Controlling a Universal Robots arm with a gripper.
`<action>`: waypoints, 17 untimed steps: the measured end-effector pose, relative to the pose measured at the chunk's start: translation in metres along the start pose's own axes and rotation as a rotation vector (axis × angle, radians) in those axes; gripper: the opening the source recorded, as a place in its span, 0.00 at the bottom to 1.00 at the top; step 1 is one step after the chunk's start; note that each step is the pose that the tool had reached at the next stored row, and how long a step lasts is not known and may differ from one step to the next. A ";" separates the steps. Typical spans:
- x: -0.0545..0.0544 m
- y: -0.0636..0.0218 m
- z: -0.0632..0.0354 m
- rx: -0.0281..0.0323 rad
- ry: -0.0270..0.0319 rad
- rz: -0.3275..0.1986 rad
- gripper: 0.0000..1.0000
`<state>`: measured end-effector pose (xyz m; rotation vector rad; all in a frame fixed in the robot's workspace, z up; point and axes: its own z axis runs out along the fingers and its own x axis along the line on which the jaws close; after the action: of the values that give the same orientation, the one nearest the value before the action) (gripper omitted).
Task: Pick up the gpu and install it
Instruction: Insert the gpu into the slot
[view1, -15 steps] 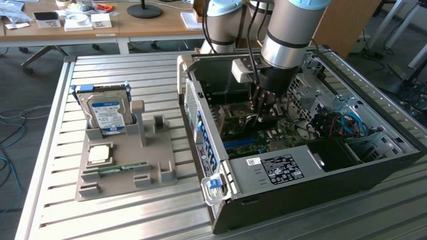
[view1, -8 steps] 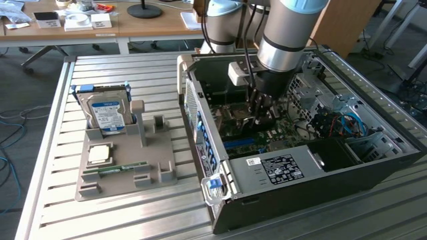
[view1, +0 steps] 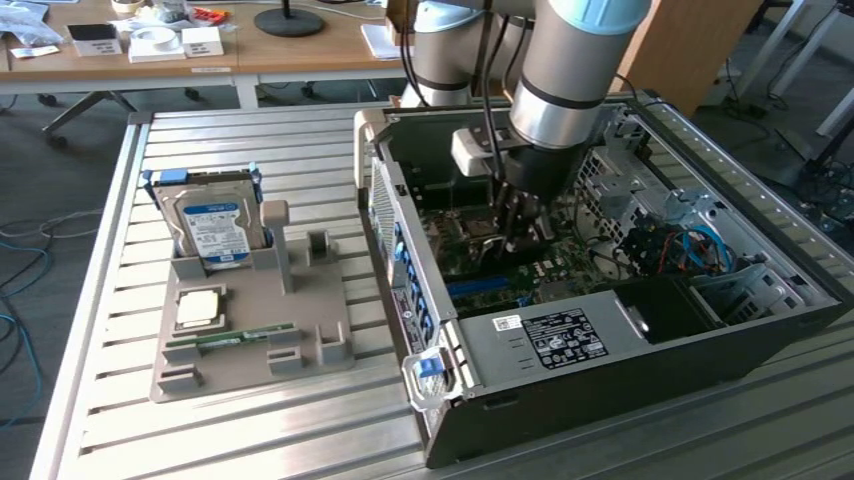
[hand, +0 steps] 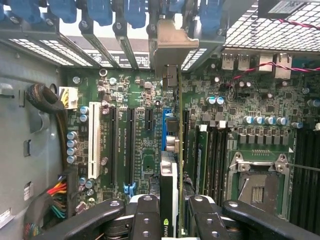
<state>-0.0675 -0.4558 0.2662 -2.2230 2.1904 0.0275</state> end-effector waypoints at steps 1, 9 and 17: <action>0.000 0.0004 0.0002 -0.0001 0.0001 0.000 0.27; 0.000 0.0035 0.0010 0.0001 -0.0003 0.000 0.27; 0.000 0.0066 0.0016 0.0000 0.0000 0.000 0.27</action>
<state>-0.0741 -0.4558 0.2646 -2.2230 2.1903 0.0275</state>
